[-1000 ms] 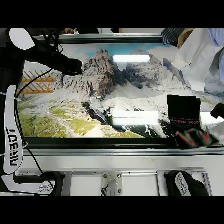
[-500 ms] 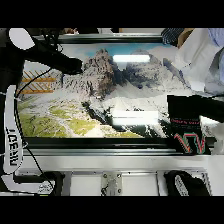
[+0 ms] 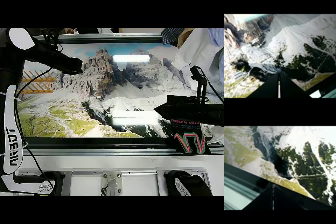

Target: Fold the clothes and pants, and hang the long-sleeved shirts on hangers.

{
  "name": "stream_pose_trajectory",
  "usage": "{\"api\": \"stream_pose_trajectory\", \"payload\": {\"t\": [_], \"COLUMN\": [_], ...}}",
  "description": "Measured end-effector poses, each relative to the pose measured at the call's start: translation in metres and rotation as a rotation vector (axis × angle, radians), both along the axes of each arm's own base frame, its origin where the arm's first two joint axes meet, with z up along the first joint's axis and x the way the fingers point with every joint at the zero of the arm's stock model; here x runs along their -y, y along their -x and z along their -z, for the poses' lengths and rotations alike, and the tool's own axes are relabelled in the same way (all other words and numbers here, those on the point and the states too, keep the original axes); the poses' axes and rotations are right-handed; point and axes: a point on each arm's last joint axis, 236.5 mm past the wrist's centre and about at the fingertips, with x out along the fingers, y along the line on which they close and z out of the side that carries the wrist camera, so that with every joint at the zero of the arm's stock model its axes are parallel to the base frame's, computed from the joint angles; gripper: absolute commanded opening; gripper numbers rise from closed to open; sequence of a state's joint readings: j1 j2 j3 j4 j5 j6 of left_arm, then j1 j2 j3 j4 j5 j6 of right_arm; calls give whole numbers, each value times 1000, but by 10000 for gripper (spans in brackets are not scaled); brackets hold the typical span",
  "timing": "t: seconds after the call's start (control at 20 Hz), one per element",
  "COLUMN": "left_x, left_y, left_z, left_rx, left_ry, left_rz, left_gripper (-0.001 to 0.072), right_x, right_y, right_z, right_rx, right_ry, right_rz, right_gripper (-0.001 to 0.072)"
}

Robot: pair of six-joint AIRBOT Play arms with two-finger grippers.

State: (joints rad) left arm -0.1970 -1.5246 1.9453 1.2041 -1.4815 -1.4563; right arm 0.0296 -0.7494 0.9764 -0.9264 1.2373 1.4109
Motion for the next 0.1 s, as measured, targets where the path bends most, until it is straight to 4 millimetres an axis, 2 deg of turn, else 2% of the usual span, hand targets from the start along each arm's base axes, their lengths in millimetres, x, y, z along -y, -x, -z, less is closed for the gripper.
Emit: {"api": "stream_pose_trajectory", "payload": {"t": [0.1], "left_x": [0], "left_y": [0], "left_z": [0], "left_rx": [0], "left_ry": [0], "left_rz": [0], "left_gripper": [15], "right_x": [-2], "right_y": [0], "right_z": [1], "right_rx": [-5], "right_ry": [-3], "right_rz": [-7], "right_gripper": [15]}}
